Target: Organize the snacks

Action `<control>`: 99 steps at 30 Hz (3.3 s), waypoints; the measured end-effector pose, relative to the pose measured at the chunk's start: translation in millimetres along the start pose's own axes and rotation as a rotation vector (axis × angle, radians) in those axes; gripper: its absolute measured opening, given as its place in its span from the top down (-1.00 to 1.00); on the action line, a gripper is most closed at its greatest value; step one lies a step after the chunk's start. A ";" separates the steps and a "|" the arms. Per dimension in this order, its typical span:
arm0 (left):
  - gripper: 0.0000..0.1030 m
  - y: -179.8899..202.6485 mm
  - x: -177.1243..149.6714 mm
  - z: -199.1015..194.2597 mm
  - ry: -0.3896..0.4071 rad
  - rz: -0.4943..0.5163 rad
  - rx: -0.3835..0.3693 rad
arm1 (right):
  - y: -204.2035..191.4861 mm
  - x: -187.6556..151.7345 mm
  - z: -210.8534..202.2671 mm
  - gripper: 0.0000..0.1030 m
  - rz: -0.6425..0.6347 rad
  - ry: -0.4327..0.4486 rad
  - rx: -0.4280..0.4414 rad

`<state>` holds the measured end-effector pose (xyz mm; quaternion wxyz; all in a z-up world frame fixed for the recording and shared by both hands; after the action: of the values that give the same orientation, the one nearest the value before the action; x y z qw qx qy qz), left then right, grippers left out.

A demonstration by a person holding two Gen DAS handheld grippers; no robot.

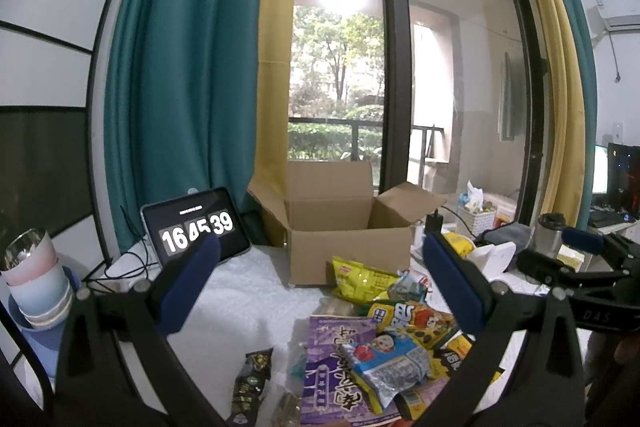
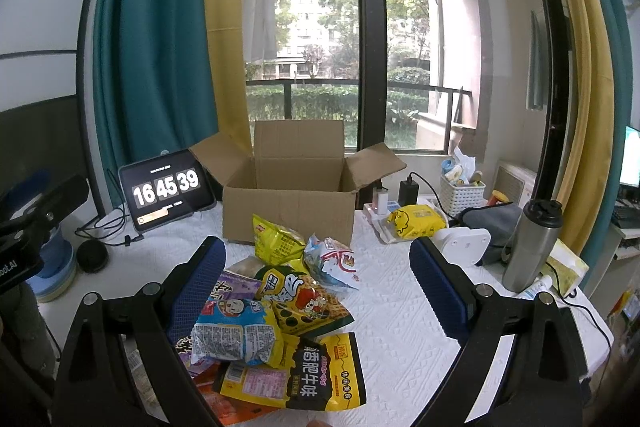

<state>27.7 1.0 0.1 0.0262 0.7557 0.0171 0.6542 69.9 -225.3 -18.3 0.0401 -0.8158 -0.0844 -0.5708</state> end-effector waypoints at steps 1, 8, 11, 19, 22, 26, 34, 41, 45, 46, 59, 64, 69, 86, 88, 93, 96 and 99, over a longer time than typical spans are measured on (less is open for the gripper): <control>-0.99 0.1 0.0 -0.2 0.001 0.000 0.000 | -1.4 0.2 -0.1 -0.86 -0.001 0.000 0.000; -0.99 0.2 0.0 -0.1 -0.001 0.001 0.000 | -0.9 0.3 -0.2 -0.86 0.002 -0.001 0.000; -0.99 0.2 -0.1 -0.4 -0.002 0.000 0.000 | 0.4 0.1 -0.3 -0.86 0.001 0.000 0.000; -0.99 1.2 0.3 0.0 -0.003 0.002 -0.001 | 0.5 -0.7 0.4 -0.86 0.004 -0.001 0.000; -0.99 1.1 0.4 -0.2 -0.003 0.002 0.000 | 0.7 -0.7 0.5 -0.86 0.004 -0.002 0.001; -0.99 1.4 0.0 -0.1 -0.004 0.002 0.000 | 0.3 -0.6 0.4 -0.86 0.004 -0.003 0.001; -0.99 1.9 0.3 -0.1 -0.006 0.002 -0.002 | 1.0 -0.9 0.7 -0.86 0.005 -0.004 0.000; -0.99 3.6 -0.5 -1.4 -0.008 0.001 -0.003 | 0.8 -1.4 1.0 -0.86 0.005 -0.005 0.001; -0.99 4.3 -1.5 -2.2 -0.011 -0.002 -0.004 | 0.8 -1.5 1.4 -0.86 0.005 -0.008 0.001; -0.99 3.7 -1.6 -1.9 -0.011 -0.003 -0.004 | 0.8 -2.5 2.0 -0.86 0.004 -0.009 0.001; -0.99 -0.1 -18.9 28.6 -0.109 -0.009 -0.013 | 12.3 -17.1 18.6 -0.86 0.032 -0.054 -0.009; -0.99 2.8 -38.3 54.6 -0.199 -0.008 -0.025 | 23.7 -28.1 41.4 -0.86 0.060 -0.107 -0.015; -0.99 12.5 -69.6 85.9 -0.327 -0.011 -0.064 | 30.4 -47.4 71.0 -0.86 0.081 -0.191 -0.008; -0.99 70.7 -149.7 162.0 -0.707 0.083 -0.180 | 53.0 -98.8 143.1 -0.86 0.149 -0.388 0.032; -0.99 74.8 -155.4 168.7 -0.729 0.094 -0.184 | 54.2 -100.8 151.6 -0.86 0.150 -0.402 0.051; -0.97 81.3 -157.1 175.4 -0.736 0.147 -0.198 | 50.1 -105.5 172.3 -0.86 0.134 -0.434 0.108; -0.78 82.9 -156.7 175.8 -0.731 0.175 -0.213 | 46.8 -105.8 187.9 -0.86 0.143 -0.454 0.160; -0.60 85.4 -155.7 175.7 -0.728 0.199 -0.237 | 41.0 -107.5 204.5 -0.86 0.162 -0.501 0.225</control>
<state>178.5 -96.6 -173.5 0.0542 0.9280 -0.1422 0.3401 230.6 -242.4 -188.5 0.1540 -0.9258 -0.0892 -0.3336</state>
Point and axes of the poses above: each gripper's, at about its wrist camera, not at the fingertips, and z roughly the way its jaws point, y to its right, x to its top, the point moved 3 cm from there along z, roughly the way its jaws point, and after that the axes turned 2 degrees about -x, right-handed, at the moved point
